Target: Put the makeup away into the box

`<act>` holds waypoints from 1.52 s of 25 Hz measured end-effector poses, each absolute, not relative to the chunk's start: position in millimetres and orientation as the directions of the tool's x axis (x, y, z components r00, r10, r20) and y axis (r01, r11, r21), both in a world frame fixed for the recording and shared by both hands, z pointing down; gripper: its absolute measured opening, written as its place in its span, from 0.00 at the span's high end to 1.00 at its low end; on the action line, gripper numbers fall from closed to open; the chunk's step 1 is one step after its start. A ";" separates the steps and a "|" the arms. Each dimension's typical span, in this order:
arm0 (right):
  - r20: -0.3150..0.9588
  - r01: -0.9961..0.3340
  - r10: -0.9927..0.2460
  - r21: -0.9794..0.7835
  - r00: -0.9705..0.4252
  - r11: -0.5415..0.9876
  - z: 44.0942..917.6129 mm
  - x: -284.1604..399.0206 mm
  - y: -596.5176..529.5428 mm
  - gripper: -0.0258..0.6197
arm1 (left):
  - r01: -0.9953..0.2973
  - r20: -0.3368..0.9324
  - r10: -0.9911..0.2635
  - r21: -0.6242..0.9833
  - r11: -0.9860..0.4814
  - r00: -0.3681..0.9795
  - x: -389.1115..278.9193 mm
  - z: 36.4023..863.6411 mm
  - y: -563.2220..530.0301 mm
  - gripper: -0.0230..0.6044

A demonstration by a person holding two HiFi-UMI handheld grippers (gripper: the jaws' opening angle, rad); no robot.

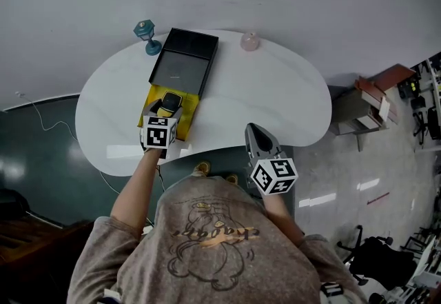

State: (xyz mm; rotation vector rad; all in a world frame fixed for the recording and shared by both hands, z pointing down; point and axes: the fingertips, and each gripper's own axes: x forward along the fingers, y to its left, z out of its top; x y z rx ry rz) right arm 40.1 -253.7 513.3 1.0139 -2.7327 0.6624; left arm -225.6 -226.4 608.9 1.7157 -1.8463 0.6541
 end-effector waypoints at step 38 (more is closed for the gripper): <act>0.307 -0.738 -0.673 -0.340 -0.673 0.583 517.0 99.7 -271.1 0.96 | -0.998 0.877 -0.477 0.055 -0.027 0.062 -222.5 695.4 -245.7 0.44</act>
